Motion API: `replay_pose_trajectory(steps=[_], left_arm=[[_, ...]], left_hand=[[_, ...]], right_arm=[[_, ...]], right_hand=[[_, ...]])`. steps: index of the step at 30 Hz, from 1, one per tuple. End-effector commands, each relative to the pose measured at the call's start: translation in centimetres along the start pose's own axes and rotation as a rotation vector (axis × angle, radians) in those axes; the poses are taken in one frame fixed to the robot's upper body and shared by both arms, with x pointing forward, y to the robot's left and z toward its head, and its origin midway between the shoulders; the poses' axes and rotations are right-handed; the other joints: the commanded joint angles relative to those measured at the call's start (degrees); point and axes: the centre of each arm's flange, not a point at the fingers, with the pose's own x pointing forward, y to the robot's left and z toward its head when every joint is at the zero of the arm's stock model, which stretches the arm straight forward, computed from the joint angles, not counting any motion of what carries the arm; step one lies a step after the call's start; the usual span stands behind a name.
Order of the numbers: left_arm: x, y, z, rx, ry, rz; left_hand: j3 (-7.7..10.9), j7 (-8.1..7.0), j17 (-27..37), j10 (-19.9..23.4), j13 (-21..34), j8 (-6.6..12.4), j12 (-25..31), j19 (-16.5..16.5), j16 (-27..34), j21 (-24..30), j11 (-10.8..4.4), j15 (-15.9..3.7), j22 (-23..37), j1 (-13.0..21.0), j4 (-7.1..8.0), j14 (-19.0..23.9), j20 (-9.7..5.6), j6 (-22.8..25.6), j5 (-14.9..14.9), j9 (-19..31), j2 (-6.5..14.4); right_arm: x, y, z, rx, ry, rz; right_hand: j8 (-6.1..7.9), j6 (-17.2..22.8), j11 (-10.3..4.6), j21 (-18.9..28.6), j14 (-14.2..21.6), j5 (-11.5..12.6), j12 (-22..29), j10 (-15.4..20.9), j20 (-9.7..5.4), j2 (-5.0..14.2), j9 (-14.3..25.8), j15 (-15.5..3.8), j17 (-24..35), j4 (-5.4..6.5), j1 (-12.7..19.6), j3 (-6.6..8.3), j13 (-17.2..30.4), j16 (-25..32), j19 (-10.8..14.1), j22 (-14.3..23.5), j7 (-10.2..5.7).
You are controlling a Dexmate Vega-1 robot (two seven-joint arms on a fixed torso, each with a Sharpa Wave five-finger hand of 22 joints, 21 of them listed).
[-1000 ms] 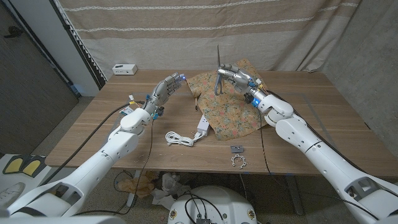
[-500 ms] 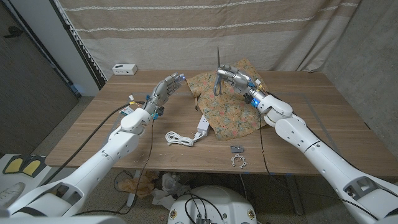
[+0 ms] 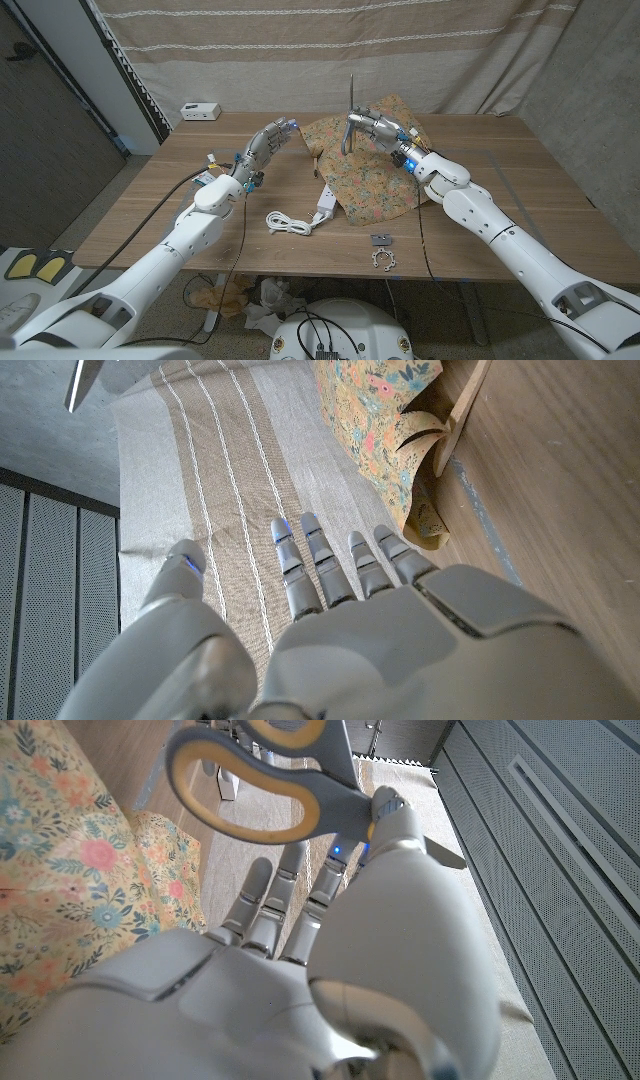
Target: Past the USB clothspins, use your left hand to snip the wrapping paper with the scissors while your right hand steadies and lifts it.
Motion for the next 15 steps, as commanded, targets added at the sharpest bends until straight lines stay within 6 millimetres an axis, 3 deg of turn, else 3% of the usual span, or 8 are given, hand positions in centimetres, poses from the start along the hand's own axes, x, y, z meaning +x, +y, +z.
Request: replay_pose_trajectory(steps=[1, 5, 8, 15], left_arm=[[0.00, 0.02, -0.06, 0.000, 0.000, -0.001], [-0.05, -0.01, -0.08, -0.001, 0.000, -0.003], [-0.11, -0.04, -0.07, 0.000, 0.000, -0.004], [-0.31, -0.03, -0.03, 0.002, 0.000, -0.003]], left_hand=[[-0.30, -0.03, 0.1, 0.7, 0.1, -0.30, 0.1, 0.1, 0.1, 0.3, -0.39, -4.95, 0.1, -0.1, 0.07, -0.1, 0.51, 0.6, -0.1, 0.1, 0.3], [-0.34, 0.17, 0.1, 1.1, 0.1, -0.24, 0.2, 0.1, 0.1, 0.3, -0.22, -4.93, 0.1, -0.2, 0.09, -0.1, 0.60, 1.1, -0.1, 0.1, 0.3], [-0.36, 0.17, 0.1, 1.4, 0.1, -0.30, 0.3, 0.0, 0.2, 0.3, -0.27, -4.90, 0.1, -0.2, 0.11, 0.0, 0.79, 1.1, -0.1, 0.1, 0.3], [-0.41, 0.24, 0.1, 1.6, 0.0, -0.45, 0.3, 0.0, 0.2, 0.3, -0.36, -4.65, 0.2, -0.3, 0.14, 0.1, 0.84, 1.1, -0.1, 0.1, 0.4]], right_arm=[[0.03, 0.12, -0.44, 0.037, 0.010, 0.001], [-0.07, 0.26, -0.66, 0.066, 0.007, -0.016], [0.02, 0.24, -0.89, 0.095, 0.013, 0.008], [-0.24, 0.36, -1.16, 0.129, 0.019, -0.029]], right_hand=[[-0.40, 3.2, -5.00, 3.1, -2.4, 0.1, -0.8, 7.9, -4.78, 2.36, 0.3, -10.17, 5.7, 0.02, 0.9, -0.54, 1.6, 4.9, -1.9, 0.1, -3.33], [-0.67, 3.3, -5.13, 6.8, -6.0, 0.1, -1.5, 7.9, -5.48, 2.65, 0.6, -10.02, 10.8, 0.26, 0.5, -0.98, 2.5, 9.6, -3.5, 0.9, -3.46], [-0.60, 3.3, -5.10, 8.3, -6.7, 0.1, -1.6, 8.0, -6.26, 2.65, 0.9, -9.96, 12.0, 0.28, 0.3, -1.09, 2.7, 11.1, -4.0, 1.7, -3.46], [-0.54, 3.3, -5.09, 10.4, -7.6, 0.2, -1.7, 8.2, -6.56, 2.85, 1.1, -10.06, 12.6, 0.18, 0.5, -1.02, 3.2, 12.3, -3.9, 2.4, -3.30]])
